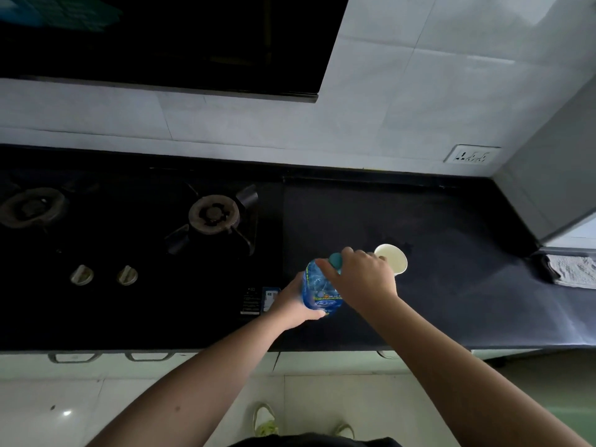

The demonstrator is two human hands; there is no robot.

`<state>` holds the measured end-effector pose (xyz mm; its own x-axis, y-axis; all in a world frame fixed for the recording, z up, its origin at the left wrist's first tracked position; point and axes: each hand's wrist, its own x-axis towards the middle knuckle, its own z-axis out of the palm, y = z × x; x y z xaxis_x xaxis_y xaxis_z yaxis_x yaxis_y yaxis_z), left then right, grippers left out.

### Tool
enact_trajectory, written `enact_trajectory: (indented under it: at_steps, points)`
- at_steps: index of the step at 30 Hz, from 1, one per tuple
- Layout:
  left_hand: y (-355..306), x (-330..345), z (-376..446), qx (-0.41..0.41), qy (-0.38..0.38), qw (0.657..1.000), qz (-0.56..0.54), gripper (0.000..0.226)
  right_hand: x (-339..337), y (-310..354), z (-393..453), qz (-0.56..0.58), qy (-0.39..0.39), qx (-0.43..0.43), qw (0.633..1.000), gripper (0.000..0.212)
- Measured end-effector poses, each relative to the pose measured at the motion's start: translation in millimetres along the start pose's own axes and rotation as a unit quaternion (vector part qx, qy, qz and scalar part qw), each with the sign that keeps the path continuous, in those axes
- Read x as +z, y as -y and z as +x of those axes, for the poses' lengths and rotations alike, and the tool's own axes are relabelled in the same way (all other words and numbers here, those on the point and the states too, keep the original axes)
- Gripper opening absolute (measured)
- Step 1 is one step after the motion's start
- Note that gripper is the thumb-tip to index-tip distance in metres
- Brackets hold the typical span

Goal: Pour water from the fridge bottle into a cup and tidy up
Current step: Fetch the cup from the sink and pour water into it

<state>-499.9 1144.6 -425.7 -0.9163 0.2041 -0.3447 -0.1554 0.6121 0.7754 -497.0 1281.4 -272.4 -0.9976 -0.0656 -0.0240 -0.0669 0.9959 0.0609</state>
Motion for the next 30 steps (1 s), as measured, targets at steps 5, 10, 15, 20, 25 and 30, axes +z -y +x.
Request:
enact_trajectory:
  at_steps: [5,10,15,20,25,30]
  points:
    - [-5.7,-2.7,-14.2,-0.018,-0.012,0.999,-0.023,0.081,8.3,-21.7,-15.6,0.025,0.026,-0.036,0.999,0.057]
    - [-19.0,-9.7,-43.3,-0.083,-0.008,0.996,0.036,0.062,21.1,-45.3,-38.5,0.056,0.060,-0.052,0.995,0.038]
    - [-52.5,-16.9,-85.6,-0.109,0.017,0.976,0.188,0.054,36.6,-69.6,-71.1,0.092,0.095,-0.079,0.988,0.043]
    - [-84.4,4.5,-125.8,-0.028,-0.077,0.948,0.306,0.037,49.0,-105.8,-103.6,0.108,0.088,-0.106,0.985,0.047]
    - [-91.3,31.0,-156.9,0.066,-0.167,0.885,0.429,0.034,58.0,-126.7,-129.7,0.102,0.088,-0.141,0.981,0.046]
    - [-98.4,59.6,-192.5,0.025,-0.165,0.875,0.454,0.058,55.7,-121.7,-148.2,0.100,0.086,-0.186,0.974,0.053]
